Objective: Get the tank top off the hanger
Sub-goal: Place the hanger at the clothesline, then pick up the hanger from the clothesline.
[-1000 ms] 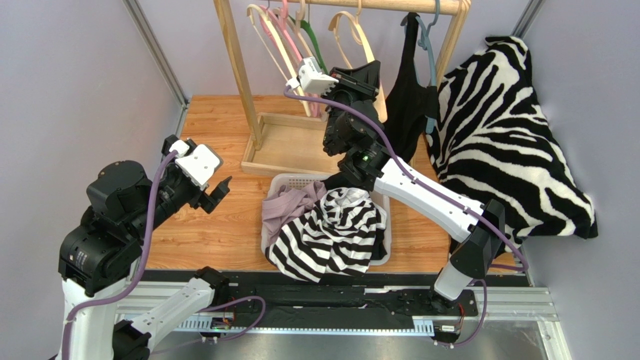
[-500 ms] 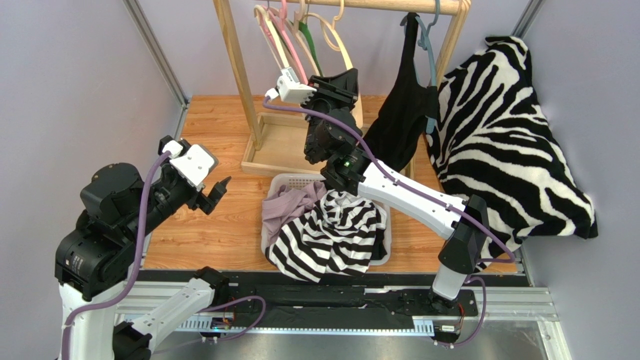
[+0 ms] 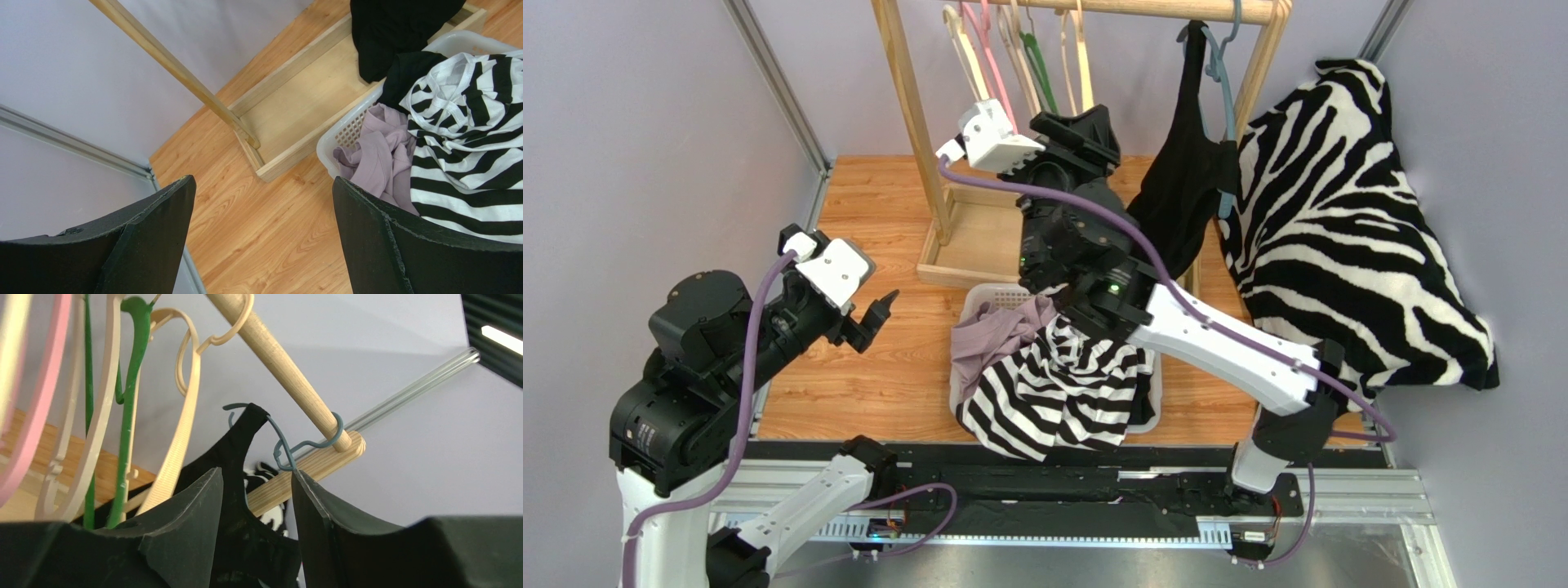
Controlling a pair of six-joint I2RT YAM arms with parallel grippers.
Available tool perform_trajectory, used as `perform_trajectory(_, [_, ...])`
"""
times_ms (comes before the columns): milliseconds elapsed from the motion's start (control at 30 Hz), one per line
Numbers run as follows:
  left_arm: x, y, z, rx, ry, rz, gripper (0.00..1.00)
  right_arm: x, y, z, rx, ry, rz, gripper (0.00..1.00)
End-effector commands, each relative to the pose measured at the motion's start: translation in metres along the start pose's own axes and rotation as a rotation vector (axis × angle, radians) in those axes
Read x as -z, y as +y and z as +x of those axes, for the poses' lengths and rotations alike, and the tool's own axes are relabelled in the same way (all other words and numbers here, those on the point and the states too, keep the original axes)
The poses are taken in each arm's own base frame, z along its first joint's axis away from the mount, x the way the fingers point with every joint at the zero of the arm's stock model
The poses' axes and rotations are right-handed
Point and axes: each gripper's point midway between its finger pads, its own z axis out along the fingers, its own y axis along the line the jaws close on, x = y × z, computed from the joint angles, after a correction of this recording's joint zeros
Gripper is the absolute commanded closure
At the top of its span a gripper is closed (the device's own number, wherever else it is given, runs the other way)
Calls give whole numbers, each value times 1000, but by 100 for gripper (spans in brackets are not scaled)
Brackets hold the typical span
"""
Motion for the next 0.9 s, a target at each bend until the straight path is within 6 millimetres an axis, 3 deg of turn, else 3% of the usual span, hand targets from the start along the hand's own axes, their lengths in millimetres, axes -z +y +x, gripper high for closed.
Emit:
perform_trajectory(0, [-2, 1, -10, 25, -27, 3, 9, 33, -87, 5, -313, -30, -53, 49])
perform_trajectory(100, [-2, 1, -10, 27, -27, 4, 9, 42, -95, 8, -397, -47, -92, 46])
perform_trajectory(200, [-3, 2, -12, 26, -27, 8, 9, 45, -120, 29, -528, -57, -85, 39])
perform_trajectory(233, [-2, 2, -13, 26, -29, 8, 9, 41, -135, 47, -577, -58, -61, 34])
perform_trajectory(333, [-3, 0, -15, 31, -35, 19, 9, 32, -145, 79, -740, -49, -59, 25])
perform_trajectory(367, [-4, -1, -16, 33, -37, 27, 9, 37, -146, 92, -827, -39, -97, 24])
perform_trajectory(533, [-6, -2, -15, 39, -30, 34, 9, 35, -140, 115, -875, -28, -152, 18])
perform_trajectory(667, [-6, -2, -16, 44, -33, 38, 9, 27, -124, 127, -886, 30, -193, 14])
perform_trajectory(767, [-6, -2, -15, 45, -32, 35, 8, 15, -109, 130, -919, 72, -225, 10])
perform_trajectory(867, [-9, -5, -14, 48, -29, 48, 8, 3, -112, 127, -981, 69, -244, 7])
